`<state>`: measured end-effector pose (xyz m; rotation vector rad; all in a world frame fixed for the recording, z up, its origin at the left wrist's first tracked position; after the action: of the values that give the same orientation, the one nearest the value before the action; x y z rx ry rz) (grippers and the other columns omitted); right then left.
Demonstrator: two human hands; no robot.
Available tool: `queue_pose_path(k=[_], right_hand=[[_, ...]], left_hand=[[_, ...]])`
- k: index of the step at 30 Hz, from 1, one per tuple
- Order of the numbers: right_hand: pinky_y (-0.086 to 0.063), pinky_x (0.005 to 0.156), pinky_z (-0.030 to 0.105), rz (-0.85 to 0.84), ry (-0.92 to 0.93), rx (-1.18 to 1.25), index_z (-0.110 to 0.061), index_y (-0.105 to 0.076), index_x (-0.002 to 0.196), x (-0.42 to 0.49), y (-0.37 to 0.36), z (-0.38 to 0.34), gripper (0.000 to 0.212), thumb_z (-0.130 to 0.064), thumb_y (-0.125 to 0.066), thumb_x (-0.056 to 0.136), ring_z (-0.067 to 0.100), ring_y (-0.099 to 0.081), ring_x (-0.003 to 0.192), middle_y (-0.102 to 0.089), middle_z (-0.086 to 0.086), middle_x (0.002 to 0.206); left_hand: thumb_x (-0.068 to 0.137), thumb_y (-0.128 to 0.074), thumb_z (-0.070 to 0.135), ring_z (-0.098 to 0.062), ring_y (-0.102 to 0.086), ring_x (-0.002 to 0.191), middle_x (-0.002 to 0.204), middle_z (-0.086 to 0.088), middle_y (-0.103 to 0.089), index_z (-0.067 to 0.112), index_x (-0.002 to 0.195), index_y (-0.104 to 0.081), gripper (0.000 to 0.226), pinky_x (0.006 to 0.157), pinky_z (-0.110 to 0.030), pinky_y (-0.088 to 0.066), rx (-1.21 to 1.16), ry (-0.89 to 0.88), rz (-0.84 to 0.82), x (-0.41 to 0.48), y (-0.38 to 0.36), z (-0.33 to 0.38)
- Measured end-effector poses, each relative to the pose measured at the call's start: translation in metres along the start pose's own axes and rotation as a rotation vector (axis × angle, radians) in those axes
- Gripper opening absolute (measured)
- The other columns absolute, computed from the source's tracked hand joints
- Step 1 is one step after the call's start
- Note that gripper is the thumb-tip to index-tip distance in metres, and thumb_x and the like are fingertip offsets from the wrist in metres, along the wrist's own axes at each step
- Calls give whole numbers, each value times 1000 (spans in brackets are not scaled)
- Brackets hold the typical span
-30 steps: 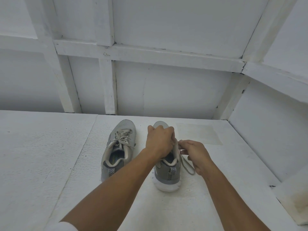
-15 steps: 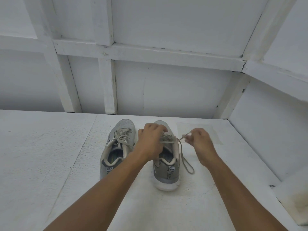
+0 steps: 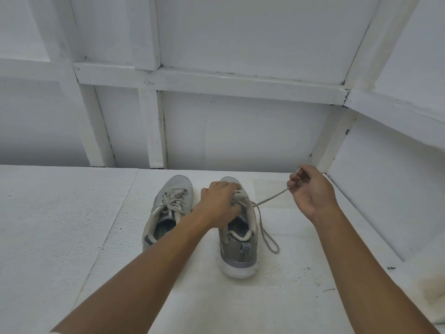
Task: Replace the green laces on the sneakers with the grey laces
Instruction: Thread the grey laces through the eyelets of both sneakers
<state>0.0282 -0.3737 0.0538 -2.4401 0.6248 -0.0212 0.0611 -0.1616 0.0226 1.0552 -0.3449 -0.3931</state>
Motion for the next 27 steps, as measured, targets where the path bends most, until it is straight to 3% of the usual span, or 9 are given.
queue_pose_path(k=[5,9,12,15,18,20,22,24,27], right_hand=[[-45,55,27,-57,46,-291,-11,-56,78,-14,-10,-2,14,-9,-55,92,17,-54,61,-50,3,73],[-59,69,34,-105,33,-821,-2,-62,85,-23,-7,4,14,-8,-54,94,24,-70,76,-60,13,87],[-60,80,39,-180,-71,-1159,-6,-69,90,-26,2,11,16,-11,-55,93,24,-70,86,-68,14,93],[-56,88,38,-244,-118,-1353,-17,-69,99,-27,6,15,13,-18,-60,90,21,-66,96,-69,5,97],[-45,86,30,-318,-71,-1403,-31,-66,111,-30,-3,14,24,-27,-67,87,15,-61,99,-68,-2,102],[-42,80,27,-330,-1,-1375,-33,-69,108,-29,-11,14,19,-33,-65,89,10,-59,90,-67,-7,93],[-39,66,23,-333,62,-1359,-27,-74,95,-28,-19,15,17,-34,-59,94,5,-54,71,-61,-12,76],[-37,59,22,-318,84,-1351,-20,-72,84,-24,-23,14,24,-29,-53,96,9,-56,59,-65,-6,72],[-46,60,25,-321,4,-1221,-11,-70,90,-12,-24,13,21,-13,-50,94,17,-70,69,-74,6,87]], left_hand=[[102,-28,28,-27,-34,137,140,-10,-49,30,144,-40,44,105,-48,-26,127,-90,-181,29,-15,23],[98,-36,24,-28,-40,129,130,-9,-56,31,141,-43,44,104,-48,-24,286,-106,-281,37,-19,36],[93,-47,21,-24,-46,121,117,-1,-64,25,136,-43,43,102,-44,-28,160,-118,-171,37,-10,44],[89,-55,21,-21,-54,109,105,5,-65,23,131,-44,44,97,-39,-40,-150,-54,-101,34,5,45],[87,-58,19,-17,-60,91,97,5,-65,22,128,-46,43,83,-34,-51,-433,-33,-89,29,21,49],[87,-59,19,-12,-60,83,95,5,-65,24,127,-46,43,73,-28,-50,-493,-61,-71,25,32,54],[86,-60,19,-9,-61,81,96,5,-67,24,127,-47,44,68,-24,-47,-523,-95,-53,20,40,59],[88,-61,21,-5,-59,77,96,6,-68,24,128,-47,42,66,-21,-44,-528,-125,-37,13,46,61],[91,-62,28,-3,-57,71,97,9,-68,24,125,-50,36,72,-27,-47,-479,-139,34,0,43,57]])
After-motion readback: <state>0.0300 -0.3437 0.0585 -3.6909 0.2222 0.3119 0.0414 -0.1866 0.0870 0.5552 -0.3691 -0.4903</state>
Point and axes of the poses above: each hand's wrist, its own x-axis towards the middle knuckle, its own y-axis out of the back of the hand, z = x × y, the point moved 2 cm from there along x, towards the middle knuckle
